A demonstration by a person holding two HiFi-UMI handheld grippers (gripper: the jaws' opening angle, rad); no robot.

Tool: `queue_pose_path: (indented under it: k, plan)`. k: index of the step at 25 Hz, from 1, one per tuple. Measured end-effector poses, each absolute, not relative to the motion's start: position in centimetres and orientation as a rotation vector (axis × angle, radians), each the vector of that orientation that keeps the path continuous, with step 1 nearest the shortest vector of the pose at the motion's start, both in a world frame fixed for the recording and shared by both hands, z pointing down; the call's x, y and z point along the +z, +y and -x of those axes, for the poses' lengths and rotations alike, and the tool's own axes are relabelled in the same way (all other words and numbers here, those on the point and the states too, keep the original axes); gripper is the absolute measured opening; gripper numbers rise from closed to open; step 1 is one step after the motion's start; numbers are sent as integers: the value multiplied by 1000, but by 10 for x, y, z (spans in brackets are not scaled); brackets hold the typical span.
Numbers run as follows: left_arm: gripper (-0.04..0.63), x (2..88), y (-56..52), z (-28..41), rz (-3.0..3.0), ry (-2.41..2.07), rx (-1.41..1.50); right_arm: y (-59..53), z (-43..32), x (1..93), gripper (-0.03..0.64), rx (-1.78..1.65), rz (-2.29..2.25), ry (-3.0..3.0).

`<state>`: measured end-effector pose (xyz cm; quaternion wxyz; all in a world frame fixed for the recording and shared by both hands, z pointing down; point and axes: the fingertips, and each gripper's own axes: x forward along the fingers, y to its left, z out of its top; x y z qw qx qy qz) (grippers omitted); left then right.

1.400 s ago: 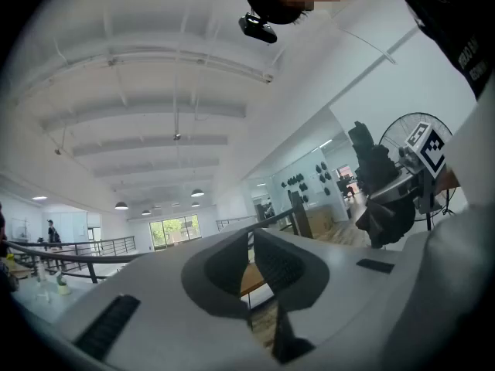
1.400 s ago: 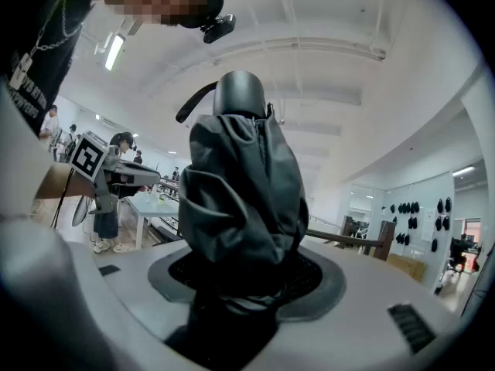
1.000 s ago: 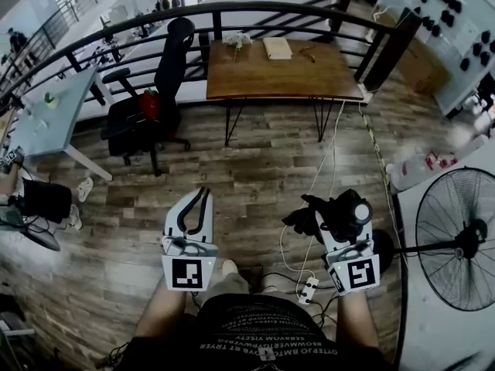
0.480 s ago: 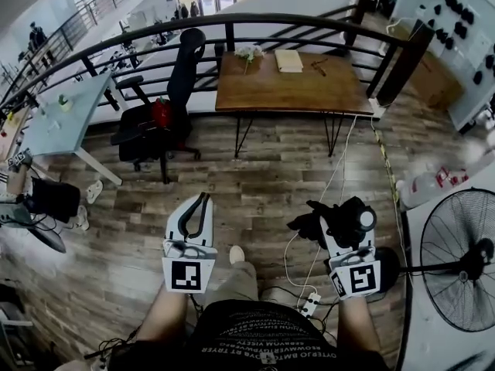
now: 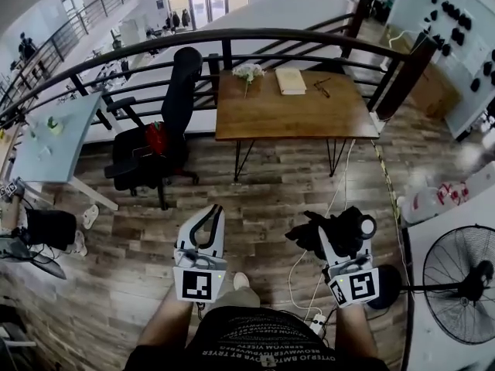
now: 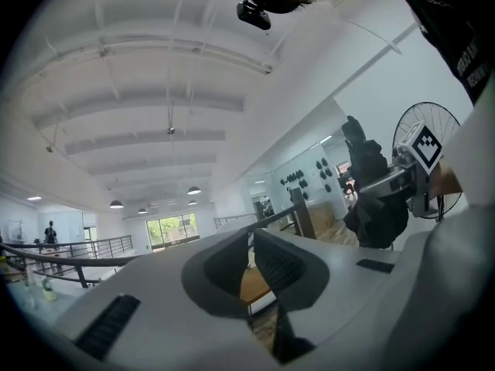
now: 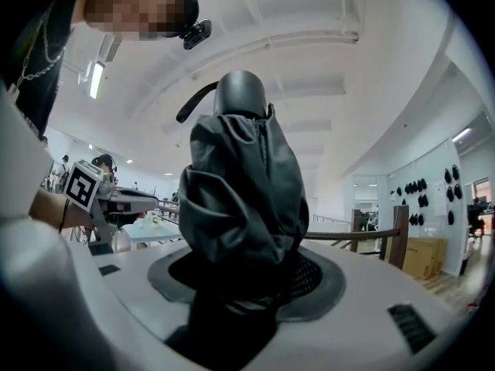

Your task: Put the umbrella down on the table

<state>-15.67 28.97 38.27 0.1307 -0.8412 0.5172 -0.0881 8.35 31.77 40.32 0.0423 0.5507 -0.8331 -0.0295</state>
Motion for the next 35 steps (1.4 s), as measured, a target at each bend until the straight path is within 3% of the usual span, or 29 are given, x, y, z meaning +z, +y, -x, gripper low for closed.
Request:
queue_pose_path:
  k: [11,25,35]
  plan:
    - [44,401,205,205,2553,1567,-170,247,-60,402,258,3,-1735,-2492]
    - [44,393,178,168,2568,1485,-140,242,-76,395,258,-50,-1714,-2454]
    - [44,404,122,149,2557,1550,-208,166,-95,403,258,-82,-1652,-2499]
